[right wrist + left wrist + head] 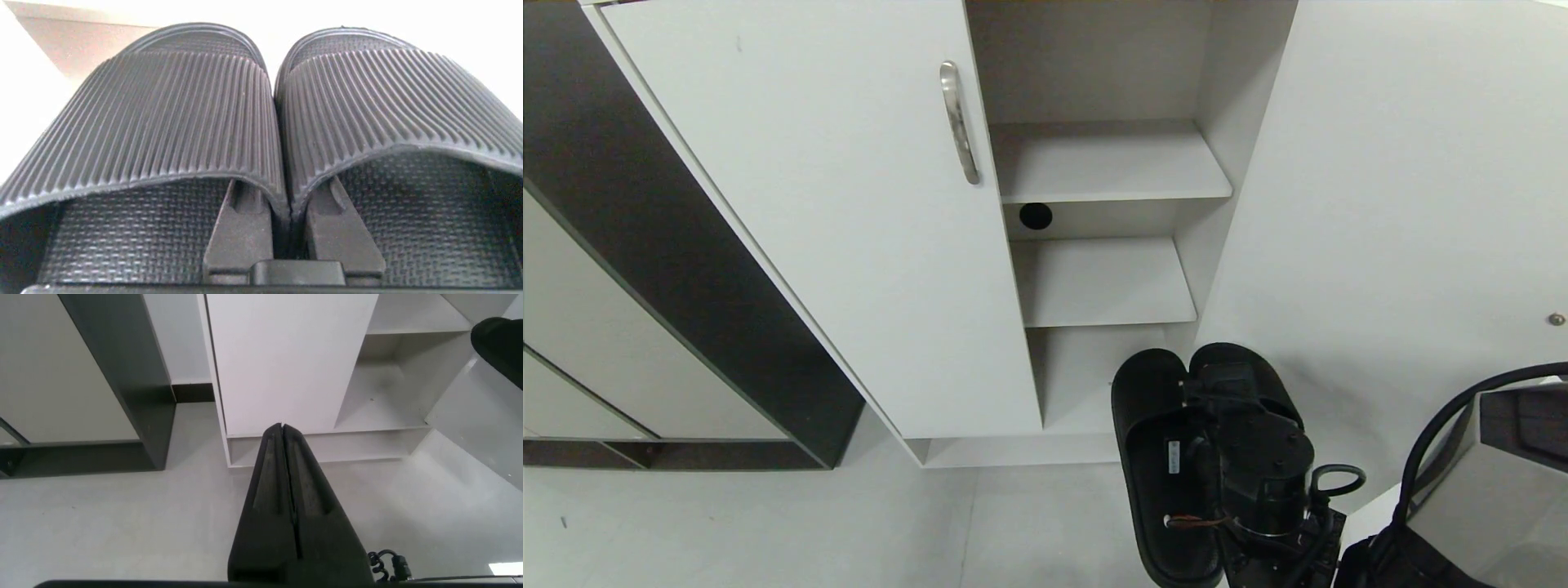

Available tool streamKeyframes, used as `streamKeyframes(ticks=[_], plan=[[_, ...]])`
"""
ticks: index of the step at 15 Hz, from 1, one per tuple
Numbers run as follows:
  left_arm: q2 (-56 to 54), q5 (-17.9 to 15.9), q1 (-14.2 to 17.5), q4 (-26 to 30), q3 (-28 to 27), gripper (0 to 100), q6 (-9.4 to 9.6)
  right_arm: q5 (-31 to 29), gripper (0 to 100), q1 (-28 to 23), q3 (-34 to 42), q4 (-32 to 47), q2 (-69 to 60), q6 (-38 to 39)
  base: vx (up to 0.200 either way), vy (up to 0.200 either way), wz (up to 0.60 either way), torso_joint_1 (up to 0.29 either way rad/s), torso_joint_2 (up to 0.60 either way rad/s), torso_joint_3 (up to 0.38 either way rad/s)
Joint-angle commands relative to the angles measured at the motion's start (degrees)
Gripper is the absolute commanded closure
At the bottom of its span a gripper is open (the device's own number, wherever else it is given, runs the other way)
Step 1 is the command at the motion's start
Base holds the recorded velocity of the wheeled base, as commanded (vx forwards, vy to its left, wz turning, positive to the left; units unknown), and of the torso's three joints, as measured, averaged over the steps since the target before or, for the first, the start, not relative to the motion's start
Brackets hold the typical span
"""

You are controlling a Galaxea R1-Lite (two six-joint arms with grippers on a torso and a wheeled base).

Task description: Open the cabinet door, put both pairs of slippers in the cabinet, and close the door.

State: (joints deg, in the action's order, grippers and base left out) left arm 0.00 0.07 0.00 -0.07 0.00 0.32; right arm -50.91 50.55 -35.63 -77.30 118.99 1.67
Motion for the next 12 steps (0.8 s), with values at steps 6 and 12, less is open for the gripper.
streamKeyframes(ticks=[6, 12], plan=[[0.09, 0.01, 0.0, -0.01, 0.0, 100, 0.03, 1.78, 100, 0.07, -4.97, 0.4, 1.42, 0.0, 0.0, 0.0, 0.0, 0.0, 0.0, 0.0], [0.09, 0.01, 0.0, -0.01, 0.0, 100, 0.03, 2.92, 100, 0.69, -23.87, 7.52, 9.94, 0.09, 0.0, 0.0, 0.0, 0.0, 0.0, 0.0]])
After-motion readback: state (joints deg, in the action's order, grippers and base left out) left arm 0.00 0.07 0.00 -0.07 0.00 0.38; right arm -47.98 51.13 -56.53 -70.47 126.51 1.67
